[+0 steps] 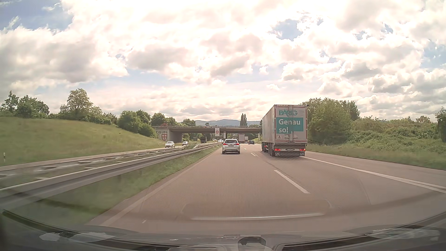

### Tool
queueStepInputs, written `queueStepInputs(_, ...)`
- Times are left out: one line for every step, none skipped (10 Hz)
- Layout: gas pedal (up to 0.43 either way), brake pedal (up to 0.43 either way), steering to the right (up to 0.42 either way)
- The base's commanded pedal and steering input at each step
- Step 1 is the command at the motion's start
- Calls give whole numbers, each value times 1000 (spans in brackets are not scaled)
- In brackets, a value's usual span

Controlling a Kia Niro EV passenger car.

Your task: Follow the waypoints while adhering to traffic rules and regulations

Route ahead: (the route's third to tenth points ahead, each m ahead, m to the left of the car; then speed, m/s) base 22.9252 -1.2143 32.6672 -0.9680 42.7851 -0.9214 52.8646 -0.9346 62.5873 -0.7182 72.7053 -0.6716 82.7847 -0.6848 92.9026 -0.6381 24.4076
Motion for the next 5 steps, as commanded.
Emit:
queueStepInputs(138,0,0)
queueStepInputs(138,0,0)
queueStepInputs(138,0,0)
queueStepInputs(118,0,0)
queueStepInputs(87,0,0)
